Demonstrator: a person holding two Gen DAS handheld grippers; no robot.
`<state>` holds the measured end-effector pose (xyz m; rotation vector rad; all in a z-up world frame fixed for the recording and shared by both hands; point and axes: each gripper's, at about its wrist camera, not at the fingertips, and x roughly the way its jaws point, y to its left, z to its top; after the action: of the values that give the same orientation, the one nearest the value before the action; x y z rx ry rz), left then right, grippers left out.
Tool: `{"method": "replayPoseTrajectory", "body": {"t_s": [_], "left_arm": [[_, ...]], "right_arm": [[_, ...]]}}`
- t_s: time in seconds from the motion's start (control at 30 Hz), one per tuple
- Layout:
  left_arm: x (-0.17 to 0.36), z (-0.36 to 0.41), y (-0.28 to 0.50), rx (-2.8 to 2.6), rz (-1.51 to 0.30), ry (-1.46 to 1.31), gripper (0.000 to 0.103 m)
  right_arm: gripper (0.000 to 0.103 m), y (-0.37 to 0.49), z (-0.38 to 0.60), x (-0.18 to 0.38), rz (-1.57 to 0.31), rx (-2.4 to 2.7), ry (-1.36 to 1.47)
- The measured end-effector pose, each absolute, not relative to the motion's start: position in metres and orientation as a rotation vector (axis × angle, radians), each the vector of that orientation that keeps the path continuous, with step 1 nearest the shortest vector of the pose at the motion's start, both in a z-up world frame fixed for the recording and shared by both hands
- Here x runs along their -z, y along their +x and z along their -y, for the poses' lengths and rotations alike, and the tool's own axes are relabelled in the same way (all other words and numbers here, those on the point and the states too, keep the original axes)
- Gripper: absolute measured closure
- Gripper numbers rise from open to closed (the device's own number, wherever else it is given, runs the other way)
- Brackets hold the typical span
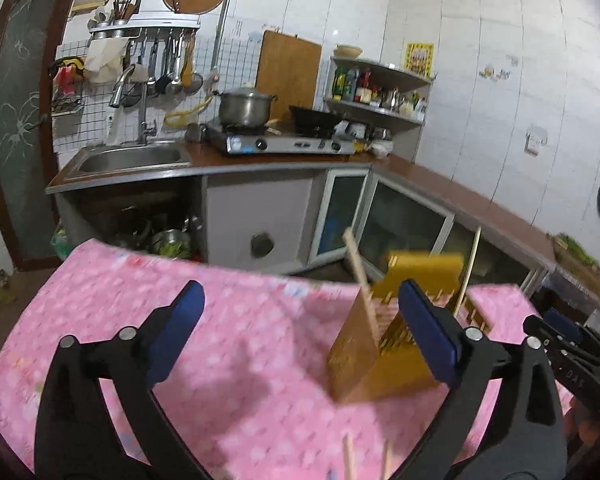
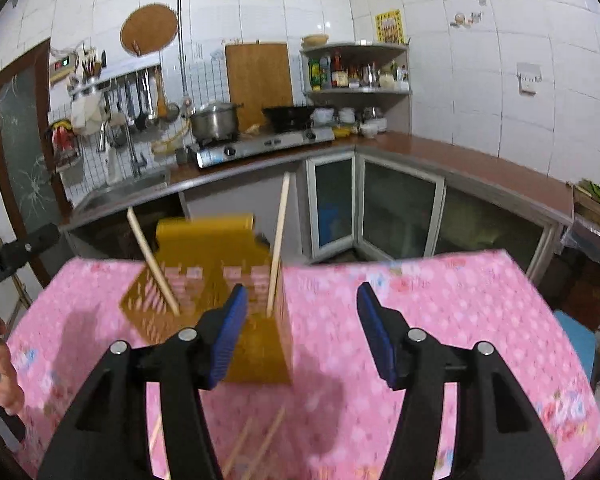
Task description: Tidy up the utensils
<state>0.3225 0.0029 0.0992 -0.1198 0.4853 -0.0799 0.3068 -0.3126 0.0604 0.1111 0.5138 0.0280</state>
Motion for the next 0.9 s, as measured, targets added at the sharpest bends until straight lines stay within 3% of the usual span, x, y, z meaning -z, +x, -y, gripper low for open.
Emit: {"method": "replayPoseTrajectory", "body": {"t_s": [0.43, 0.9], "left_arm": [[-0.024, -0.018, 0.288, 0.092, -0.708, -0.081, 0.005], [0.020, -0.004, 0.267, 0.136, -0.804, -0.035, 0.005]], "right_arm": [[0.046, 0.258, 0.291, 0.010, -0.675, 0.005, 0.087], [0.046, 0.230, 0.289, 0.048, -0.727, 0.058, 0.110]]}}
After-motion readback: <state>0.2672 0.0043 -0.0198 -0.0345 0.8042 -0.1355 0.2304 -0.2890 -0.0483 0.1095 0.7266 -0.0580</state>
